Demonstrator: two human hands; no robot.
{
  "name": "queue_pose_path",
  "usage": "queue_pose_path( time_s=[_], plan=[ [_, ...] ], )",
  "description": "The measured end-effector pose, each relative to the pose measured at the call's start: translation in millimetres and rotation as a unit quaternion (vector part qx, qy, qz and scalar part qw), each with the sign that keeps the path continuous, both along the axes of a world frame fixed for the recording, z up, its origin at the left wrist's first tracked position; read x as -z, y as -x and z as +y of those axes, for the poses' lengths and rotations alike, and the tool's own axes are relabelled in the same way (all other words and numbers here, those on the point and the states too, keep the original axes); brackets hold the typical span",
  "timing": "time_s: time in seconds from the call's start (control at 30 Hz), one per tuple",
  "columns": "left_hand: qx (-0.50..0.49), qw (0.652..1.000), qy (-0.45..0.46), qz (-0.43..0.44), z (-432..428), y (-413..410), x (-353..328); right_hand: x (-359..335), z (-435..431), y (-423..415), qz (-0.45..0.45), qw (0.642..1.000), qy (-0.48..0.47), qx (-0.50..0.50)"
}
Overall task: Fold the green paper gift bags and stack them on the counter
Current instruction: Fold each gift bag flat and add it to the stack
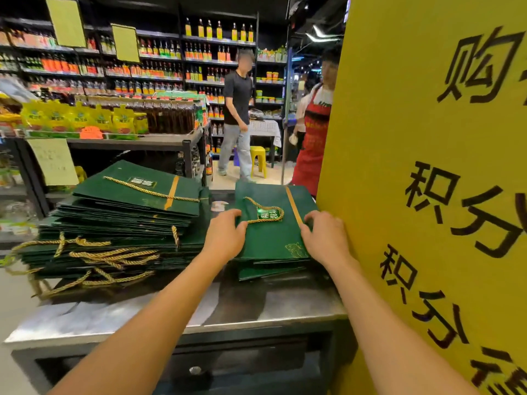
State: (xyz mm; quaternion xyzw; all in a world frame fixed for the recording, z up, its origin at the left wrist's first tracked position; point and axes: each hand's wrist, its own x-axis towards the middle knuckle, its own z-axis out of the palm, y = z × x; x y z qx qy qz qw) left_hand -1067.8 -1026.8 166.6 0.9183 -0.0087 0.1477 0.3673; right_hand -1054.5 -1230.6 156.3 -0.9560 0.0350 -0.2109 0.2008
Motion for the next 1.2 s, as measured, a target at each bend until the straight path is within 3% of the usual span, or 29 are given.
queue_pose_path(
  time_s=[0.13, 0.27, 0.4, 0.5, 0.63, 0.97, 1.1, 1.2],
  plan=[
    [0.005, 0.995, -0.096, -0.027, -1.2, -10.3, 0.3, 11.7, -3.0, -5.7, 0.014, 1.000, 0.011, -0.022],
    [0.069, 0.992, -0.094, -0.051, -7.9, -27.7, -16.1, -2.6, -2.9, -15.5, -0.001, 0.996, -0.033, -0.081],
    [0.100, 0.967, -0.216, 0.092, -19.1, -52.7, -10.2, -3.9, 1.9, -41.1, 0.087, 0.987, 0.064, -0.120],
    [0.082, 0.949, -0.285, 0.111, -22.9, -60.7, 13.3, 11.1, 3.0, -51.7, 0.153, 0.973, 0.111, -0.131],
    [0.061, 0.954, -0.280, 0.082, -25.8, -62.6, 35.8, 22.1, 5.9, -54.2, 0.177, 0.964, 0.150, -0.129],
    [0.071, 0.952, -0.276, 0.107, -26.3, -64.0, 35.9, 20.3, 8.4, -54.7, 0.228, 0.951, 0.168, -0.125],
    [0.052, 0.962, -0.256, 0.074, -24.9, -50.8, 28.6, 13.4, 9.3, -48.7, 0.200, 0.958, 0.163, -0.128],
    [0.047, 0.962, -0.268, 0.018, -21.7, -36.7, 8.2, -1.0, 12.6, -44.0, 0.096, 0.973, 0.170, -0.120]
  ],
)
